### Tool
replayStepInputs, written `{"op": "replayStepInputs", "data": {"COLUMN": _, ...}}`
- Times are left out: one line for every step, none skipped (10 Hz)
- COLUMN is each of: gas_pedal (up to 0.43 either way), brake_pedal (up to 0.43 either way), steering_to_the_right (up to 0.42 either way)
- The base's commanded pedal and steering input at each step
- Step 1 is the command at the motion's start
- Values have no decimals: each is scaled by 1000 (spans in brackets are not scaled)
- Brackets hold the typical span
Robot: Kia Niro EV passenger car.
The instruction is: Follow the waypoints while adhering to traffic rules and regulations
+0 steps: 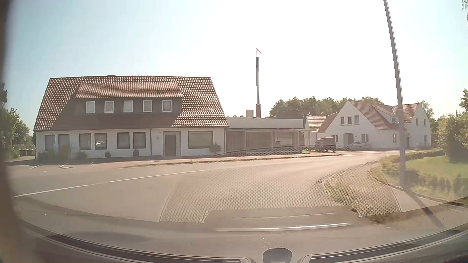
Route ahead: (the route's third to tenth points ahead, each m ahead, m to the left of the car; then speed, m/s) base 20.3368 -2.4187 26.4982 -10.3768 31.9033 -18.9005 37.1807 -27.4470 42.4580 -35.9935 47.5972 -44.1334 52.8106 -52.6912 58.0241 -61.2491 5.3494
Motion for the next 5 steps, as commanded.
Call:
{"op": "replayStepInputs", "data": {"gas_pedal": 197, "brake_pedal": 6, "steering_to_the_right": -138}}
{"op": "replayStepInputs", "data": {"gas_pedal": 197, "brake_pedal": 6, "steering_to_the_right": -103}}
{"op": "replayStepInputs", "data": {"gas_pedal": 197, "brake_pedal": 6, "steering_to_the_right": -69}}
{"op": "replayStepInputs", "data": {"gas_pedal": 197, "brake_pedal": 6, "steering_to_the_right": -44}}
{"op": "replayStepInputs", "data": {"gas_pedal": 197, "brake_pedal": 6, "steering_to_the_right": -9}}
